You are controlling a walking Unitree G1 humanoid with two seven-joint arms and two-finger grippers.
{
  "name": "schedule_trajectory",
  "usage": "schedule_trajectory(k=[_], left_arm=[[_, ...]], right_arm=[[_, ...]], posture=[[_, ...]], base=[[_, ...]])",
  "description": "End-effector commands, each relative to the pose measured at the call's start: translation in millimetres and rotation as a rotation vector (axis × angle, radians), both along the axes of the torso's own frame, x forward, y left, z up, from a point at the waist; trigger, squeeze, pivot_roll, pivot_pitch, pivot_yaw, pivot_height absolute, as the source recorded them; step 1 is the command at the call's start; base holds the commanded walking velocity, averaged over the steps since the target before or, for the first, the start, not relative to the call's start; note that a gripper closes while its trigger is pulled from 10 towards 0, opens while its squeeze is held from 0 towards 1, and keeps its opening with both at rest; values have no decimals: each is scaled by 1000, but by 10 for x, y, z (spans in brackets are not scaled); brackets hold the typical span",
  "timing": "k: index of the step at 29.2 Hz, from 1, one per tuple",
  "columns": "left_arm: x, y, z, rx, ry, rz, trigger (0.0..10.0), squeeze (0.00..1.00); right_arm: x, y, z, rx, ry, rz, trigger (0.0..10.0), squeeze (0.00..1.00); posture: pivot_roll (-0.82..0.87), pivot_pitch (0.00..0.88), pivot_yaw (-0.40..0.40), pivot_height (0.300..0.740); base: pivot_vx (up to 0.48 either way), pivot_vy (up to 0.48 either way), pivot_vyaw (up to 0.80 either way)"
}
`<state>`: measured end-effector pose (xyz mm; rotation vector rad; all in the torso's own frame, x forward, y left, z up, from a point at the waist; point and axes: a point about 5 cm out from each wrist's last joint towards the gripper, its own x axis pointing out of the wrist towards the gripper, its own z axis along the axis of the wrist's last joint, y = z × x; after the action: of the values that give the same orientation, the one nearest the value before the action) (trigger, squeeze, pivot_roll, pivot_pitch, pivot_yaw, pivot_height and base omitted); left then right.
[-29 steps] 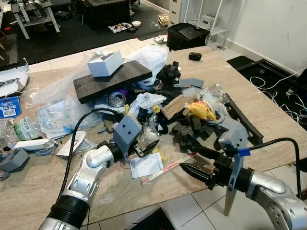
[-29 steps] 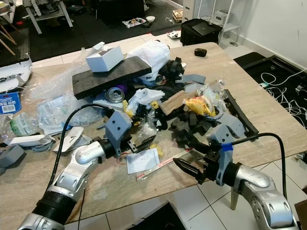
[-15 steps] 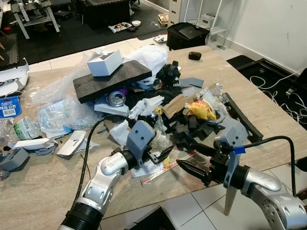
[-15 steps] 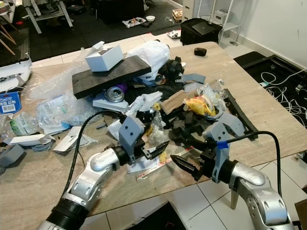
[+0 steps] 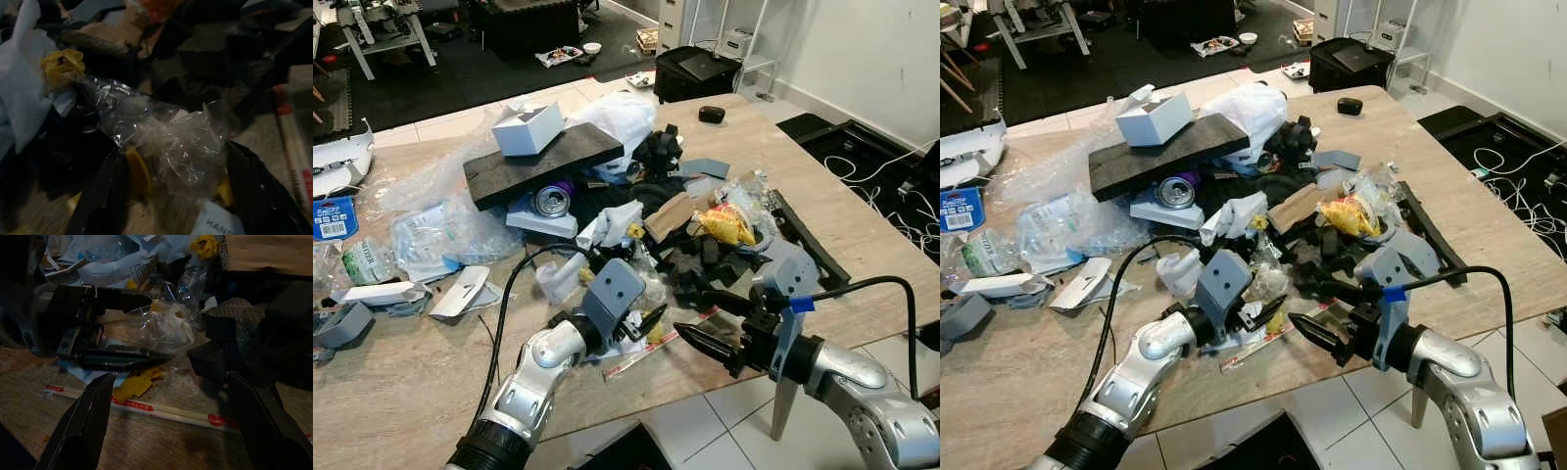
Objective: Picking trash to rubbish bin
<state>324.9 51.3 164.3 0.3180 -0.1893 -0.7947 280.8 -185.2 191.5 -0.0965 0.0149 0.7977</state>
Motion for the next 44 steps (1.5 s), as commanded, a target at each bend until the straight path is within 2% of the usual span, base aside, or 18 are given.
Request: schedule_trajectory(k=[1, 8, 16, 18, 20, 22, 24, 26, 28, 29, 33, 35, 37, 40, 44], left_arm=[[-6, -35, -98, 8, 39, 15, 0, 0], [24, -27, -102, -18, 50, 45, 0, 0], [60, 18, -38, -115, 59, 62, 0, 0], [46, 33, 48, -215, 71, 15, 0, 0], [40, 41, 85, -257, 73, -5, 0, 0], [36, 108, 266, -413, 92, -73, 0, 0], [29, 175, 402, -511, 91, -127, 0, 0], [36, 264, 508, -565, 78, -156, 0, 0], [41, 304, 541, -582, 74, -161, 0, 0], [46, 389, 608, -621, 67, -177, 0, 0], [19, 457, 643, -624, 64, -216, 0, 0], [-14, 484, 628, -613, 73, -239, 0, 0], [-28, 507, 619, -617, 82, -250, 0, 0], [-37, 530, 619, -622, 87, -261, 0, 0], [-55, 637, 702, -684, 91, -300, 0, 0]], right_arm=[[-15, 3, -6, 6, -4, 3, 10000, 0], [-9, -9, 3, 5, -10, -5, 10000, 0], [8, 1, 13, 7, -16, -4, 10000, 0], [18, 4, 26, 10, -21, -2, 10000, 0], [22, 6, 32, 11, -24, -1, 10000, 0], [35, 13, 44, 17, -29, 3, 10000, 0], [44, 20, 54, 24, -34, 6, 10000, 0], [57, 27, 66, 33, -41, 7, 10000, 0], [60, 30, 73, 38, -44, 8, 10000, 0], [64, 41, 92, 54, -51, 15, 10000, 0], [28, 78, 148, 108, -62, 65, 10000, 0], [-55, 129, 276, 219, -84, 155, 10000, 0], [-138, 168, 367, 277, -99, 238, 10000, 0], [-205, 190, 415, 304, -106, 301, 10000, 0], [-296, 200, 428, 313, -98, 378, 10000, 0]], posture=[[-214, 281, 79, 740], [-219, 278, 80, 740], [-219, 270, 78, 740], [-221, 261, 77, 740], [-221, 261, 77, 740], [-221, 250, 76, 740], [-219, 244, 76, 740], [-217, 240, 76, 740], [-217, 240, 76, 740], [-213, 234, 76, 740], [-213, 233, 76, 740], [-210, 229, 75, 740], [-209, 226, 76, 740], [-210, 224, 75, 740], [-213, 218, 77, 740]], base=[[0, 0, 0], [0, 0, 0], [0, 0, 0], [0, 0, 0], [0, 0, 0], [0, 0, 0], [0, 0, 0], [0, 0, 0], [0, 0, 0], [0, 0, 0], [0, 0, 0], [0, 0, 0], [0, 0, 0], [0, 0, 0], [0, 0, 0]])
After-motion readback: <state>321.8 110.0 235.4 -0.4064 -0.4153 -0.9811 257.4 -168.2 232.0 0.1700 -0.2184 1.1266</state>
